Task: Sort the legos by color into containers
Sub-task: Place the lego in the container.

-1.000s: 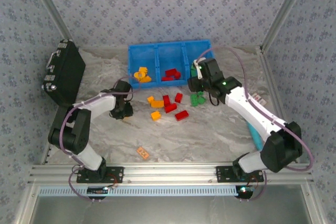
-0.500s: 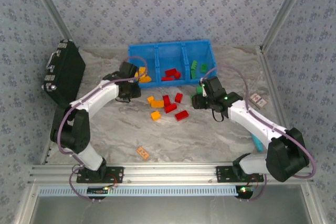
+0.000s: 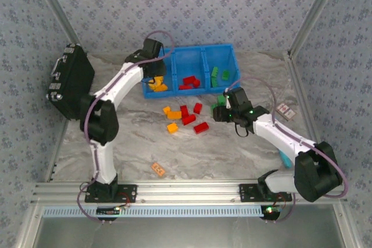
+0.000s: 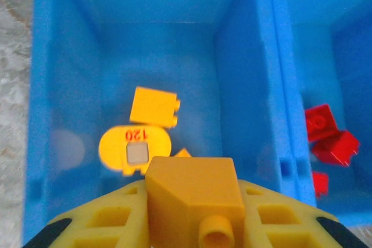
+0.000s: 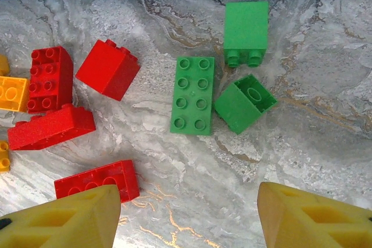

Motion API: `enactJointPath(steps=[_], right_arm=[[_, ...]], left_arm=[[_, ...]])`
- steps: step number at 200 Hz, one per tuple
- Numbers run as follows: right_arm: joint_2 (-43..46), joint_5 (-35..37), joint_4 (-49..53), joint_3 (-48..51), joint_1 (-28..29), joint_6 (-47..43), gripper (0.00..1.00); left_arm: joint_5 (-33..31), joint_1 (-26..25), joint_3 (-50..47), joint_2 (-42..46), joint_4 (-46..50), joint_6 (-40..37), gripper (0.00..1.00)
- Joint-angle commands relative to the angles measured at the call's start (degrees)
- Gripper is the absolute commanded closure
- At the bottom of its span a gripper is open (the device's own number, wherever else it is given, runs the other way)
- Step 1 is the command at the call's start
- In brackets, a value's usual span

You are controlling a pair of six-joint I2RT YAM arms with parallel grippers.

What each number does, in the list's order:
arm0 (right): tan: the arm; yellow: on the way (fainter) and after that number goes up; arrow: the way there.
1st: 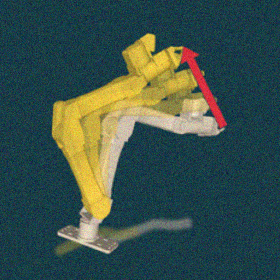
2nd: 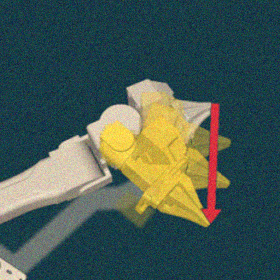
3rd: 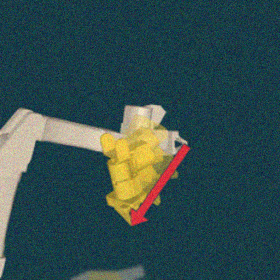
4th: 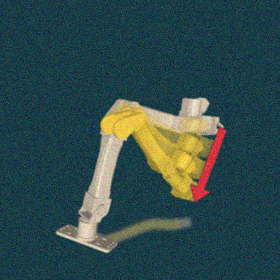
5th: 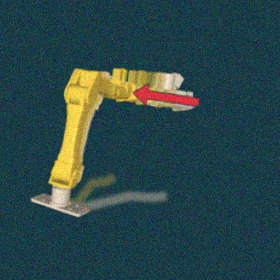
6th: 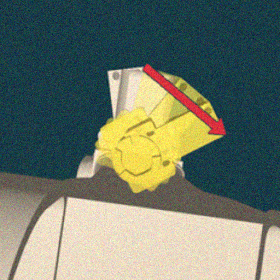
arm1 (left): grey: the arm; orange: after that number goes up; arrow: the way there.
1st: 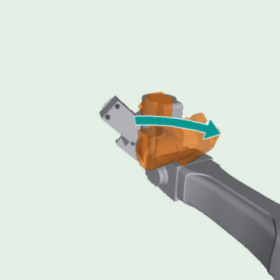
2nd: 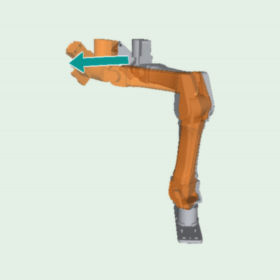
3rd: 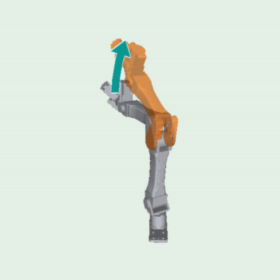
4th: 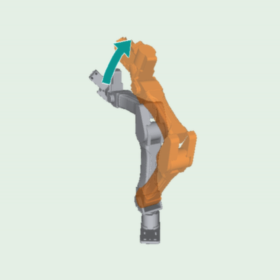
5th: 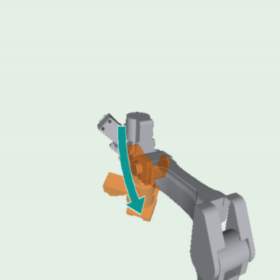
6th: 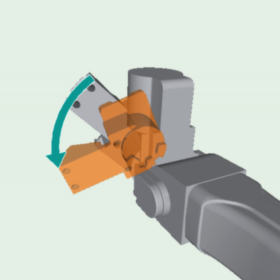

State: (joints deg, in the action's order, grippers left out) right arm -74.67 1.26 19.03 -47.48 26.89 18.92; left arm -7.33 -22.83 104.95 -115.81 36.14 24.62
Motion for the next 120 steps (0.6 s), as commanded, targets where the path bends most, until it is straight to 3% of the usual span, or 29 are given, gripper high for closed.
enactJointPath(steps=[1, 67, 96, 120], right_arm=[[0.47, -1.63, 1.27, 1.17, -0.51, 0.77, 0.34], [0.42, -5.95, -1.64, 4.97, -1.24, 7.27, 0.34], [-2.61, -7.35, -4.04, 5.13, -2.05, 8.15, 0.35], [-5.11, -8.10, -4.95, 3.89, -2.40, 7.41, 0.35]], left_arm=[[-0.07, 1.45, 7.86, -5.72, 2.45, -1.66, 0.79], [0.84, 2.52, 20.65, -18.22, 8.57, -3.26, 0.77], [0.74, 2.51, 21.63, -19.28, 9.35, -3.26, 0.59], [0.74, 2.53, 21.62, -19.06, 9.72, -3.79, 0.52]])
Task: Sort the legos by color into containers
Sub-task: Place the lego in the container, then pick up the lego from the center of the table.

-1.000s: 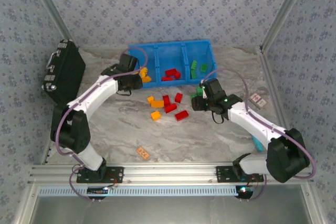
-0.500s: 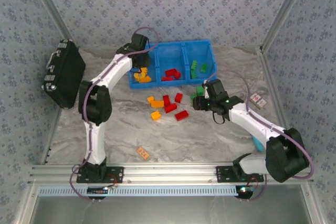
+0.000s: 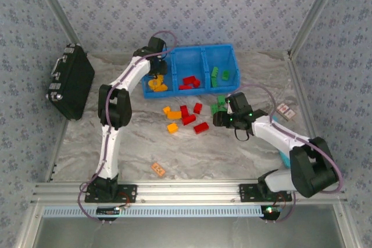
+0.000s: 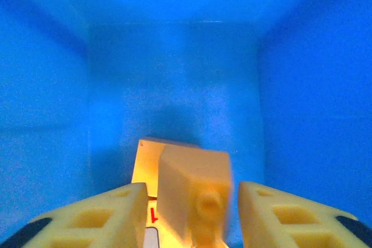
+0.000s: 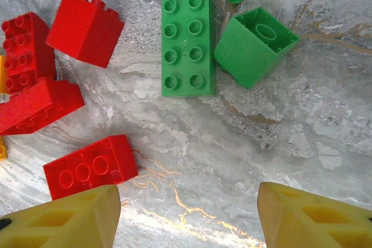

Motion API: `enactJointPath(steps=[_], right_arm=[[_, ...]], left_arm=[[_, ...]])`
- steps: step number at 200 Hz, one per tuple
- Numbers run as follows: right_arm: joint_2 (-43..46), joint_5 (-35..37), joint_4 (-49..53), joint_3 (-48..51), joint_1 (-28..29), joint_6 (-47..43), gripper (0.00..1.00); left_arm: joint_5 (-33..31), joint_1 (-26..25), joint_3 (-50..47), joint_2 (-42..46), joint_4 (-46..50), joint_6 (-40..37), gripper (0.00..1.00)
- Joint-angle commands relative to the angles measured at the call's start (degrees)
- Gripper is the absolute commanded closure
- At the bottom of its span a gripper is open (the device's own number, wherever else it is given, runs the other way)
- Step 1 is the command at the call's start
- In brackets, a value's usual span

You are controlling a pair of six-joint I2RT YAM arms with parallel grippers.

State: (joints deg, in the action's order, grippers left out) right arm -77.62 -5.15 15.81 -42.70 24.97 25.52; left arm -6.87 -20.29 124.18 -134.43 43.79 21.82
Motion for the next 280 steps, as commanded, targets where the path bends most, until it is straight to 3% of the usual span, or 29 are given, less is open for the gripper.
enactJointPath(steps=[1, 49, 114, 186, 280], right_arm=[[-2.26, -1.70, -1.74, -0.98, -0.46, 0.79, 0.35], [-7.89, -2.33, -2.29, -4.96, -0.96, -0.77, 0.35], [-17.70, -1.15, -1.71, -12.59, -0.89, -1.98, 0.36], [-26.20, 2.14, 3.07, -21.43, 0.56, -4.05, 0.38], [-33.90, 10.61, 12.63, -31.07, 2.19, -3.02, 0.52]], left_arm=[[0.28, -0.01, 2.38, -0.46, 2.08, -0.95, 0.51], [1.53, -0.01, 2.21, 2.19, 2.33, -1.67, 0.46], [1.18, -0.11, 1.44, 12.89, 4.78, -7.50, 0.42], [-1.26, -0.01, -6.74, 22.51, 3.41, -11.32, 0.41], [-2.09, 0.78, -14.35, 26.82, 0.88, -12.95, 0.40]])
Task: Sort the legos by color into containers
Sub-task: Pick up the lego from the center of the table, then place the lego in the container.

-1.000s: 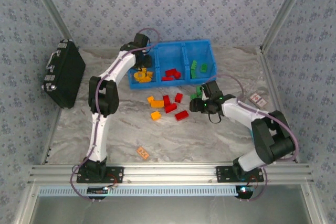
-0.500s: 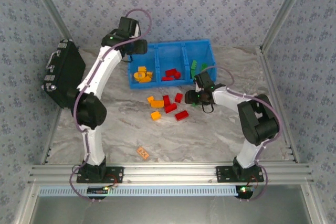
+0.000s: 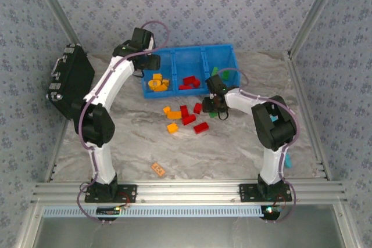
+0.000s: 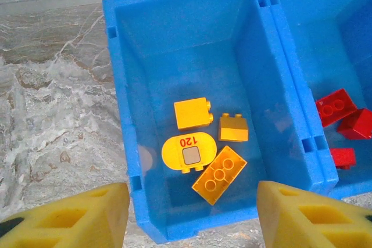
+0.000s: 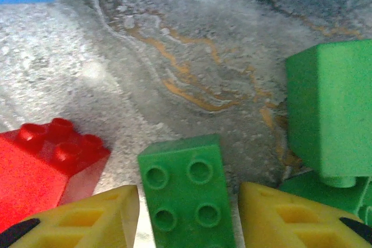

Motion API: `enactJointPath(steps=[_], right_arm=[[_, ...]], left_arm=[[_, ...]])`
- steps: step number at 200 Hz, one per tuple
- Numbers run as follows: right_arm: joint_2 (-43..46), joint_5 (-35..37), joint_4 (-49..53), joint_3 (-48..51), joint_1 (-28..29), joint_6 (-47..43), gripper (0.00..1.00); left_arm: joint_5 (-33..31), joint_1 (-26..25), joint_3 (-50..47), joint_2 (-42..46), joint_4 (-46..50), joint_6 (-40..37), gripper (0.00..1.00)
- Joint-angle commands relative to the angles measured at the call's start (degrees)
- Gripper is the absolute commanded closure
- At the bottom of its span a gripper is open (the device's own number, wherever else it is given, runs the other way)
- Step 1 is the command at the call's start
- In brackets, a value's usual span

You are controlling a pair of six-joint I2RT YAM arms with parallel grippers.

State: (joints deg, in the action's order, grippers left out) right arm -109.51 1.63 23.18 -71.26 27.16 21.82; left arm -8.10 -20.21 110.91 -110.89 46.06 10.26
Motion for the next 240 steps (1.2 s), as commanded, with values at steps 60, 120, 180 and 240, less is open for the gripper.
enactJointPath(steps=[60, 120, 180, 240], right_arm=[[-4.34, 4.07, 6.70, -4.53, 0.97, -0.20, 0.61], [-1.55, 3.00, 9.78, -6.27, 1.39, -0.12, 0.70], [5.54, -0.60, 16.63, -16.91, -0.41, 0.28, 0.71], [-3.64, 3.66, 19.49, -35.53, -4.74, -5.05, 0.71]], left_arm=[[-0.51, 1.39, -4.14, 4.92, -2.73, -1.69, 0.40], [1.62, 1.57, -8.80, 11.36, -3.73, -2.83, 0.40], [5.02, 2.51, -19.75, 25.21, -6.09, -9.30, 0.38], [3.92, 3.24, -31.81, 36.87, -6.78, -12.24, 0.37]])
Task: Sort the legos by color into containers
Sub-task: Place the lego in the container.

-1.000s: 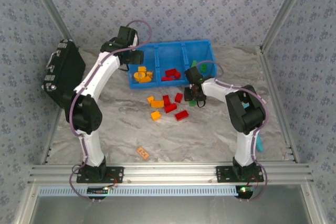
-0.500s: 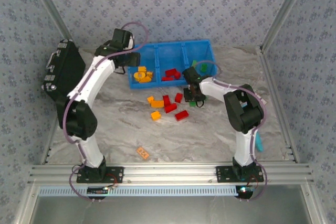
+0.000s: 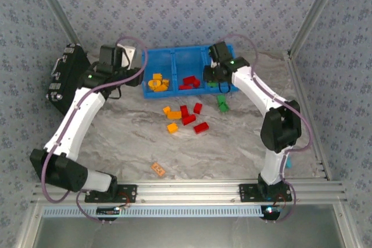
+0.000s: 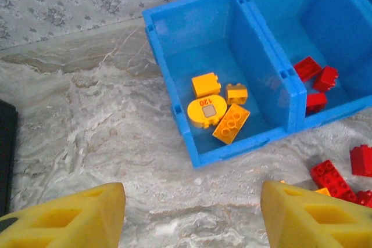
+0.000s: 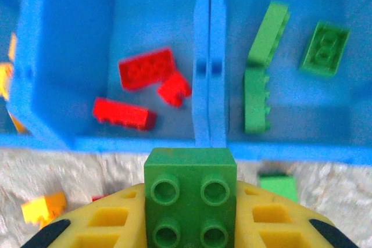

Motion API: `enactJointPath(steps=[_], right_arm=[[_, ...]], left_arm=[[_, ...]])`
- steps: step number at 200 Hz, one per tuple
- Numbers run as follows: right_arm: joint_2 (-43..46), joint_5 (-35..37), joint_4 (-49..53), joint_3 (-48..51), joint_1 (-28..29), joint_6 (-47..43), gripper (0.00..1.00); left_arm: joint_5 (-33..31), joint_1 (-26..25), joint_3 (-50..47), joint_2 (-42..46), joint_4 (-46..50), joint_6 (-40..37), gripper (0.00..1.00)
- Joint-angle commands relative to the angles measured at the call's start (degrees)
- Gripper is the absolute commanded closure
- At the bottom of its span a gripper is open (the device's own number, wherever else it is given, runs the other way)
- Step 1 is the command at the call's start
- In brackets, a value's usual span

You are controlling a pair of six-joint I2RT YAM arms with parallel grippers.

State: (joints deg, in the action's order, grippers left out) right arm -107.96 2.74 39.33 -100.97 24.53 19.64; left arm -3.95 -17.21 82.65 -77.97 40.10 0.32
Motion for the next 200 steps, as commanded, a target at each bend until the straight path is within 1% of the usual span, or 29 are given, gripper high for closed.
enactJointPath(steps=[1, 18, 34, 66, 90, 103, 111, 122, 134, 163, 183, 200], right_arm=[[-5.44, 2.67, 3.27, -6.09, -2.16, -2.86, 0.71], [-9.83, 2.84, 3.45, -11.78, -3.56, -3.18, 0.71], [-15.19, 2.42, 5.52, -19.31, -4.82, -2.77, 0.71], [-26.00, 2.57, 8.67, -32.27, -6.46, -2.19, 0.71], [-31.50, 2.53, 9.95, -37.77, -7.50, -1.56, 0.70], [-32.93, 2.38, 9.42, -38.02, -8.08, -0.92, 0.66], [-33.53, 2.11, 9.20, -37.84, -8.27, -0.88, 0.61], [-33.72, 2.18, 9.01, -37.03, -8.12, -1.02, 0.53], [-33.15, 2.74, 8.48, -35.38, -7.92, -1.34, 0.48], [-29.53, 2.63, 6.29, -31.32, -7.36, -2.71, 0.45], [-25.83, 3.44, 6.48, -28.53, -6.79, -3.41, 0.45], [-20.73, 4.63, 4.92, -22.68, -5.98, -4.48, 0.48]], left_arm=[[-0.25, 0.25, -3.73, 4.05, -0.81, -2.36, 0.37], [-0.85, 0.36, -5.65, 6.15, -0.74, -2.44, 0.36], [-1.32, 0.68, -7.05, 7.32, -0.52, -2.60, 0.36], [-3.59, 1.11, -8.21, 7.39, -0.11, -2.84, 0.35], [-2.77, 1.16, -8.77, 8.14, -0.52, -3.00, 0.34], [-2.16, 1.21, -8.97, 8.40, -0.70, -3.34, 0.34], [-1.93, 1.19, -9.04, 8.37, -0.59, -4.12, 0.34], [-3.19, 1.16, -8.72, 8.13, -0.21, -5.07, 0.34], [-4.56, 1.23, -8.37, 7.86, 0.07, -5.90, 0.34], [-4.58, 1.23, -8.56, 7.29, -0.19, -6.67, 0.33], [-4.86, 1.28, -8.00, 6.53, 0.07, -6.91, 0.33], [-4.65, 1.28, -7.59, 6.34, -0.30, -6.98, 0.33]])
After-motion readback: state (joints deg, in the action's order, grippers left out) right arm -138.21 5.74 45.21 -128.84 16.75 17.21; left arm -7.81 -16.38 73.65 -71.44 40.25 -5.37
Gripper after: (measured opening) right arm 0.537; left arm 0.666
